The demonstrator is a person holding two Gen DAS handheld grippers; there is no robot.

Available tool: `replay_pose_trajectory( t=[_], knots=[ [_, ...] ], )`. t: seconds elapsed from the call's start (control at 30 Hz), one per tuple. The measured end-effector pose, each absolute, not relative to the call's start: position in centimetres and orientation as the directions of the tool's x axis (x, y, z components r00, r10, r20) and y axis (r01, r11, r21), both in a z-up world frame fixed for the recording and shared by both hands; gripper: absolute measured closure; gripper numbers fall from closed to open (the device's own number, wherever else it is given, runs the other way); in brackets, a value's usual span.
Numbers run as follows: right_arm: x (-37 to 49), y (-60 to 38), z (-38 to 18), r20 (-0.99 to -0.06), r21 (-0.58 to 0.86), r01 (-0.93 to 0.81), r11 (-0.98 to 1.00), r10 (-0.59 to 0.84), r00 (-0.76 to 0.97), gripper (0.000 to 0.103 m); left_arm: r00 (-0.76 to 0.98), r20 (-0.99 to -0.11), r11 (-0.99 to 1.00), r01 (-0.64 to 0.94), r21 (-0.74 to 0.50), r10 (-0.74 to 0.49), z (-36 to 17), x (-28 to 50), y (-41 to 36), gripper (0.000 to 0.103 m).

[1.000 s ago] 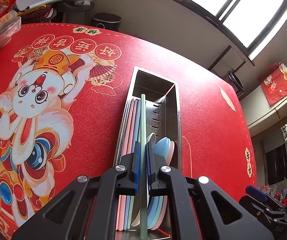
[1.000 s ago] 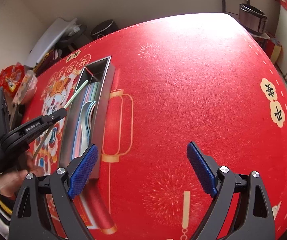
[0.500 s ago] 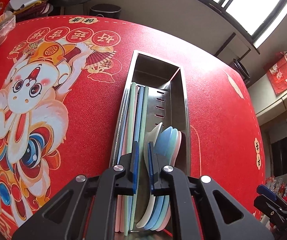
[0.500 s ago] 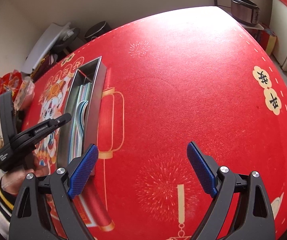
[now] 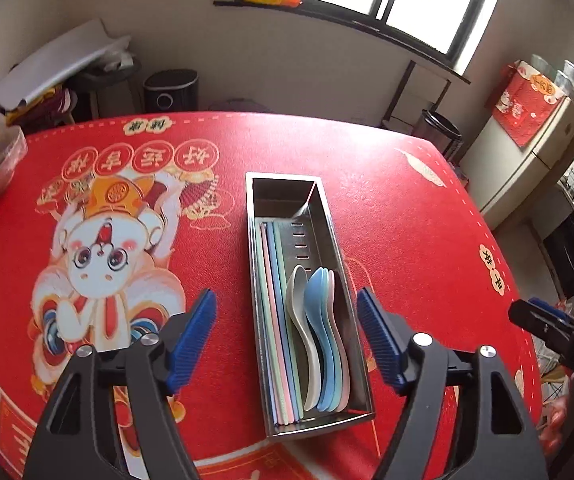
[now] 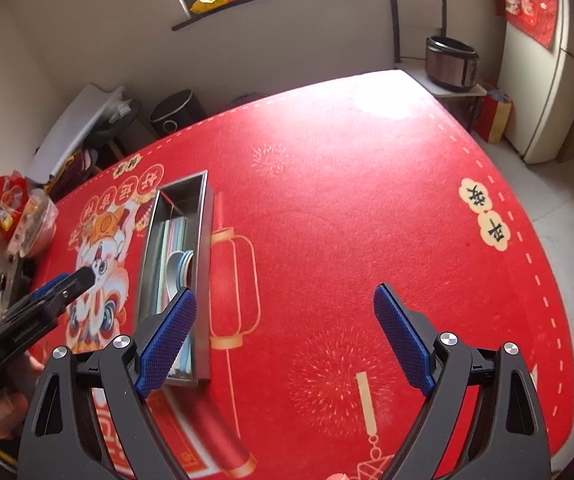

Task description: Flip cup upside down

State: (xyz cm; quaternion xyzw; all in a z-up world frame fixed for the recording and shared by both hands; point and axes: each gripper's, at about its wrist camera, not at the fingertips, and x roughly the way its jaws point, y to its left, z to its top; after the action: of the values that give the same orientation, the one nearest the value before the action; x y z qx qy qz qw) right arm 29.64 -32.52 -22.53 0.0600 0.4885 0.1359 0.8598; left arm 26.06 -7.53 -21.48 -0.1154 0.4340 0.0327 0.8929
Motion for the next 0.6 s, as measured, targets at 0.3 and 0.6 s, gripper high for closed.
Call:
replay_pose_trajectory(
  t=[0.3,0.6],
  knots=[
    [23.8,-30.2,-15.2,-0.730,0.110,-0.076,0.991,0.133,0.671,0.016,0.746,-0.666,0.995,-0.062,-0.075,-0.004,-12.5,19.7,-5.4,0.007],
    [15.8,-27.6,-10.0,-0.618,0.020,0.062,0.998,-0.037,0.785,0.016,0.847,-0.531,1.000,0.008,-0.027,-0.021,-6.3,12.0,-3.6,0.006]
  ],
)
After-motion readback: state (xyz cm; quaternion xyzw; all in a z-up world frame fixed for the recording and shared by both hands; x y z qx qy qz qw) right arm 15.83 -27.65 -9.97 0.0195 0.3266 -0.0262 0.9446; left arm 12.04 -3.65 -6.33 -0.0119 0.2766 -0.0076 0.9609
